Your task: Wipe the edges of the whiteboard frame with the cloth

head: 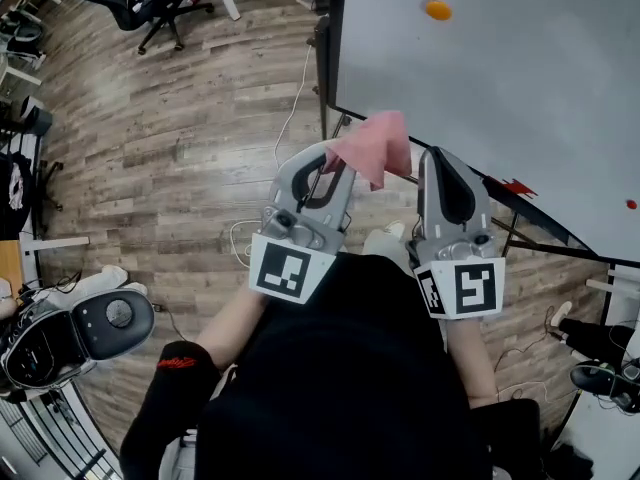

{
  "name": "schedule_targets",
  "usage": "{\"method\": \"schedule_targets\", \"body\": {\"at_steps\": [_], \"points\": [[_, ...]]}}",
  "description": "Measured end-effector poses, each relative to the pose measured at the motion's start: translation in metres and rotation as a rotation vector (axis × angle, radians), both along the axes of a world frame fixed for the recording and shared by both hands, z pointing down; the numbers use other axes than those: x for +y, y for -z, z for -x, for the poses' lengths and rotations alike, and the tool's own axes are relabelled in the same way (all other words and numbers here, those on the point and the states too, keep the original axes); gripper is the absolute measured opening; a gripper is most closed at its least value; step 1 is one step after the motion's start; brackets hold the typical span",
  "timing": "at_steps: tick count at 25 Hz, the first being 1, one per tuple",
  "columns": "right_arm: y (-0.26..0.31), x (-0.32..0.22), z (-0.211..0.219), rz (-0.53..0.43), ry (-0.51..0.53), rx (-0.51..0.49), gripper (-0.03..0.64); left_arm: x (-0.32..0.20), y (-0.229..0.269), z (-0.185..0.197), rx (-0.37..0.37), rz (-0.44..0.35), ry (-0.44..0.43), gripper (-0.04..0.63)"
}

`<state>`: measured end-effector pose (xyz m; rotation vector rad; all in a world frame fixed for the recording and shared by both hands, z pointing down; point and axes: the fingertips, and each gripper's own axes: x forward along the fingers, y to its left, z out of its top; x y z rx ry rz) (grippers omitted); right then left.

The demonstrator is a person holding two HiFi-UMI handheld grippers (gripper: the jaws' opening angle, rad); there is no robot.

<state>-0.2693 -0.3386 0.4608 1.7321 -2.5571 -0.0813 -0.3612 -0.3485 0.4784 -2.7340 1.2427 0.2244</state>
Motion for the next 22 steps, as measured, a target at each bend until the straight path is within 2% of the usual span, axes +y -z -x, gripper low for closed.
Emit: {"method": "schedule_targets", "body": {"at_steps": [4, 9, 15, 22], "points": [[-0.017, 0.003, -0.001, -0.019, -0.045, 0.04, 0.002, 0.007, -0.015, -0.006, -0.043, 0.004, -0.015, 0.021], [-0.032, 0.004, -0.004, -0.014, -0.094, 0.027, 0.002, 0.005, -0.024, -0.006, -0.059, 0.01, -0.01, 0.021], [-0.048, 0.01, 0.005, 0.011, -0.099, 0.016, 0.002, 0.009, -0.046, -0.007, -0.097, 0.038, 0.0, 0.021], [-0.065, 0.017, 0.015, 0.065, -0.079, 0.018, 0.002, 0.009, -0.051, -0.007, -0.074, 0.047, 0.006, 0.021]]}}
